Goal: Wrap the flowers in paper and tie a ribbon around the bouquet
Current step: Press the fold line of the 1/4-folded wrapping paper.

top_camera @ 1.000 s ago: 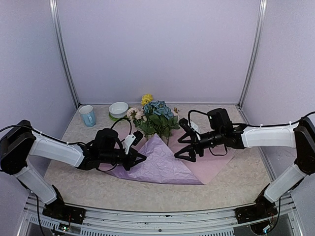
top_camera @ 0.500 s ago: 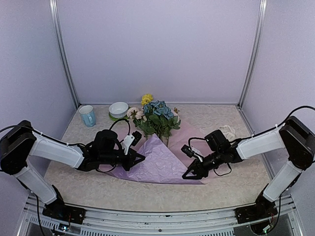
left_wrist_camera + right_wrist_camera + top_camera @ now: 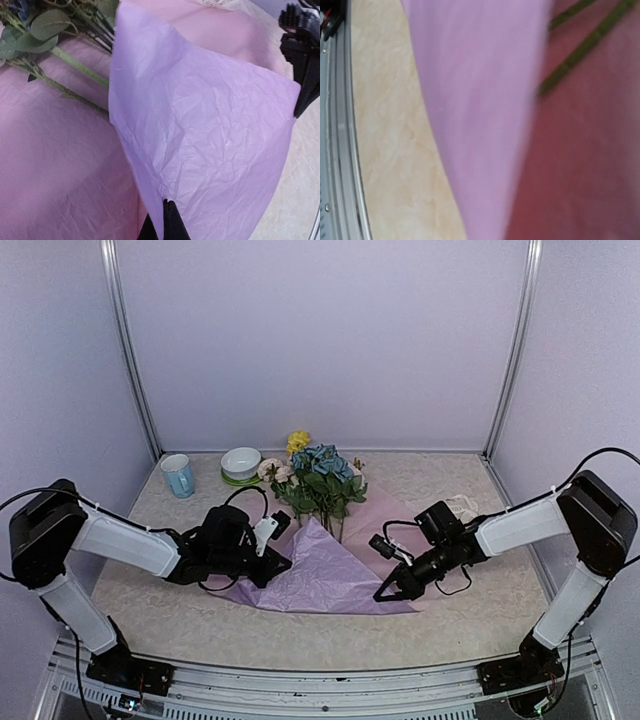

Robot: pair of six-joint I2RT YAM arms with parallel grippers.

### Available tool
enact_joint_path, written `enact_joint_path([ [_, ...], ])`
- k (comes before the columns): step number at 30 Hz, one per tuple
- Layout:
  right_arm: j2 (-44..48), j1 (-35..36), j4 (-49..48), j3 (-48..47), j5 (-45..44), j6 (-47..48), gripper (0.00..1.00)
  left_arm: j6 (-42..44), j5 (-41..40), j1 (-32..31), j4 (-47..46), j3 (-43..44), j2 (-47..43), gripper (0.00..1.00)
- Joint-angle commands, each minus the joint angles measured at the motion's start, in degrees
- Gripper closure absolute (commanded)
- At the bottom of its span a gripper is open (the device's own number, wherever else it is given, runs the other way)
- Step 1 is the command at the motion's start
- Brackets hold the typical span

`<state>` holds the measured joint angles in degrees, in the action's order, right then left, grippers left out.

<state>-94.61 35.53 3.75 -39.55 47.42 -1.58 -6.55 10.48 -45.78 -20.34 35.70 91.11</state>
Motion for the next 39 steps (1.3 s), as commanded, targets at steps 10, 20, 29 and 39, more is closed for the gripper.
enact_joint_path([
  [10, -4.83, -3.70, 13.75, -4.53, -6.97, -9.15, 1.00, -3.72, -6.19, 0.26, 9.73, 13.20, 15.01, 1.00],
  [20, 5.31, -3.64, 14.43, 3.79, -5.98, -18.89, 1.00, -4.64, -3.85, -1.42, 8.62, 15.20, 18.17, 1.00],
  [29, 4.60, -4.62, 12.88, -1.03, -9.43, -15.92, 1.00, -5.33, -2.10, -2.95, 5.11, 10.67, 12.92, 1.00],
  [39, -3.84, -7.23, 15.02, -6.67, -14.46, -9.39, 1.00, -6.03, -6.75, -0.74, 3.94, 7.97, 10.40, 0.86],
])
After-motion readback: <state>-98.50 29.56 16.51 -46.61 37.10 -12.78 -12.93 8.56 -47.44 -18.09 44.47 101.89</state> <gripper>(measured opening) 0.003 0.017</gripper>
